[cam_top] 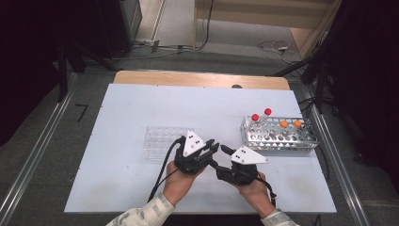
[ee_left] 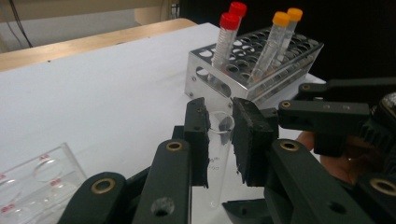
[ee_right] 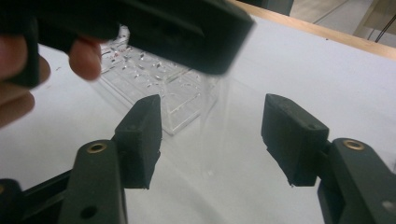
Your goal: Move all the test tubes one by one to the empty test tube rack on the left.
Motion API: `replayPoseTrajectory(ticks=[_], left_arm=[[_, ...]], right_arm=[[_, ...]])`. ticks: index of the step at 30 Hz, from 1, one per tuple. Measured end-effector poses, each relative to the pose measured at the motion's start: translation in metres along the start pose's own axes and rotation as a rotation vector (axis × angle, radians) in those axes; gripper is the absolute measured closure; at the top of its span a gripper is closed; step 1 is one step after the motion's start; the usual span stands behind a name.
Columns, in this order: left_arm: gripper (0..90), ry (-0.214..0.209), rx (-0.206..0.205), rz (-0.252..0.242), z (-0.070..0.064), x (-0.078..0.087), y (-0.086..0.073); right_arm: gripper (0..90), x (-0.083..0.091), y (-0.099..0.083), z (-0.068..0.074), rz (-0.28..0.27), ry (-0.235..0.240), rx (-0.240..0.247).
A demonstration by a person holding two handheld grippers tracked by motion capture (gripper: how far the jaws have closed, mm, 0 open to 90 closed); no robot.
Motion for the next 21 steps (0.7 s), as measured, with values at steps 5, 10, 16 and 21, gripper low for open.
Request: replayPoseTrajectory(ticks=[5,10,16,21], left_arm=[[76.9,-0.005,0.003,-0.03,0.004,0.01,0.013],[76.9,0.016,0.019,-0.054,0.012,0.018,0.019],[76.9,0.036,0.026,-0.067,0.023,0.027,0.023],[76.9,0.063,0.032,-0.081,0.033,0.037,0.028]], right_arm=[[33.7,0.001,0.0,-0.002,-0.003,0.002,-0.006],[30.8,0.0,-0.001,0.0,0.007,0.008,-0.002],[25.5,0.001,-0.002,-0.001,0.016,0.003,-0.007],[23.6,0.002,-0.003,-0.004,0.021,-0.009,-0.019]])
Point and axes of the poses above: each handheld gripper's, and its own axes: x roughly backward along the jaws, y roughly out of its top, z roughly to its left, the point moved 1 cm from there along -x, roughly forward along the jaws, and after that the axes turned 7 degrees about -z, right-handed, at the moved point
